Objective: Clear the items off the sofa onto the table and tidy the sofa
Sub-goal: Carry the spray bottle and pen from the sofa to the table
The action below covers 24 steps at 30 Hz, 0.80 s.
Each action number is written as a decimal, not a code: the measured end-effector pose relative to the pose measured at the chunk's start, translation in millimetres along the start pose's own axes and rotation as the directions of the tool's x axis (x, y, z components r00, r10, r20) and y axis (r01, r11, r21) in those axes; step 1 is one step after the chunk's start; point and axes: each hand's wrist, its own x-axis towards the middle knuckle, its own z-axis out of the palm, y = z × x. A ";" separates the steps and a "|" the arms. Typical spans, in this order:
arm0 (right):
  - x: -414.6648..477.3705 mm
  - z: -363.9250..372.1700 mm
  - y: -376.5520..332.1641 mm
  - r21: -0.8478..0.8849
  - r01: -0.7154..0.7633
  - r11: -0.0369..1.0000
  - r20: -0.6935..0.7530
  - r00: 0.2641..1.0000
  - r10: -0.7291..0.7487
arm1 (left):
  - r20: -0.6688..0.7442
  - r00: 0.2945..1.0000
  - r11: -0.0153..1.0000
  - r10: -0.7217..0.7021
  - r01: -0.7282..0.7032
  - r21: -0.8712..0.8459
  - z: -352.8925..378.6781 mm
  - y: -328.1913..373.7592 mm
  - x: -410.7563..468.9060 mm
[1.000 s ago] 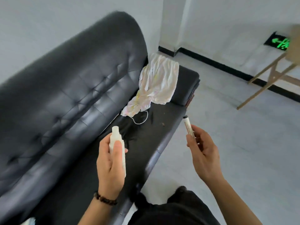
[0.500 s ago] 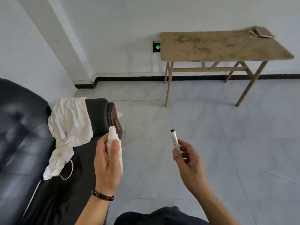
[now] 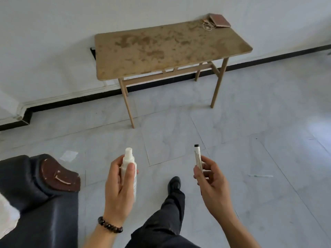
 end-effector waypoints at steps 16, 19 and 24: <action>382.2 -180.2 -67.8 0.087 0.015 0.996 -0.371 0.929 0.018 | 0.273 0.947 0.984 0.169 -0.147 -0.098 368.2 117.7 342.5; 469.2 -206.9 -61.0 0.123 -0.015 0.992 -0.333 0.941 0.055 | 0.250 0.961 0.991 0.116 -0.097 -0.088 436.8 116.0 385.6; 619.5 -251.5 -113.1 0.082 0.045 0.996 -0.201 0.979 -0.028 | 0.154 0.981 0.991 0.120 -0.110 -0.071 525.8 160.1 468.0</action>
